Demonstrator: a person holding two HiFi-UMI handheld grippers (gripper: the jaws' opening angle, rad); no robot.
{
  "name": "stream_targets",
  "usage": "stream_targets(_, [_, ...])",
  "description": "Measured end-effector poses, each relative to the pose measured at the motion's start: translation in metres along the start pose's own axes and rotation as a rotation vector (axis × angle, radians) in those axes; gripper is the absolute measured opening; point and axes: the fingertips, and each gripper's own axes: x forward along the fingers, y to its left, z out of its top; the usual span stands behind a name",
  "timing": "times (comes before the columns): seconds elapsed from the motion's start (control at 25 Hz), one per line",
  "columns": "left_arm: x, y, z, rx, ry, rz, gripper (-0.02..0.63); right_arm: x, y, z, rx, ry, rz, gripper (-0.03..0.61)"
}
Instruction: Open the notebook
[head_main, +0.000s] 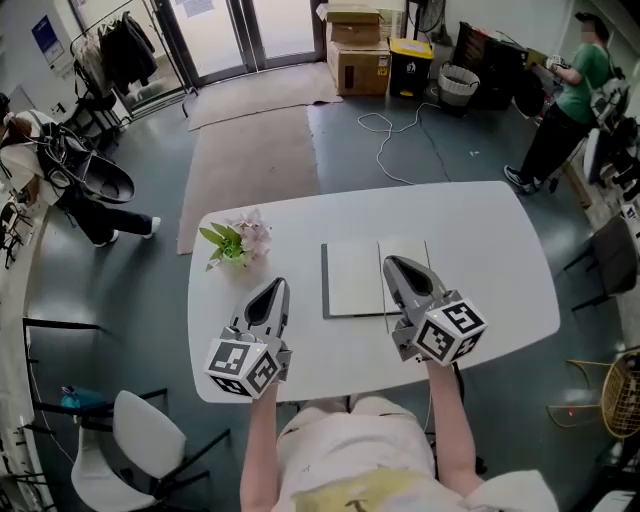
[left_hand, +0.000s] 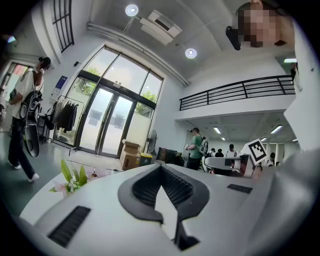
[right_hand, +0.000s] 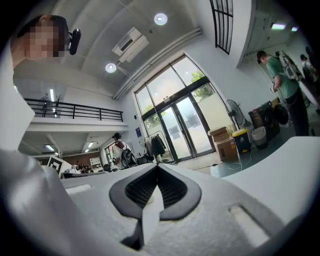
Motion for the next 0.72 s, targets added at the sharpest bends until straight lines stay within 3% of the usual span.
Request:
stream_targets(0.32, [-0.008,0.004,0.013,0.018,-0.043,0.021,-0.002,-0.013,-0.004,0.012,-0.004,-0.056,-0.038,0.006])
stream_targets(0.72, [-0.007,0.008,0.013,0.032,-0.04,0.041,-0.002,-0.022,-0.017,0.016,-0.005,-0.086,-0.103,0.006])
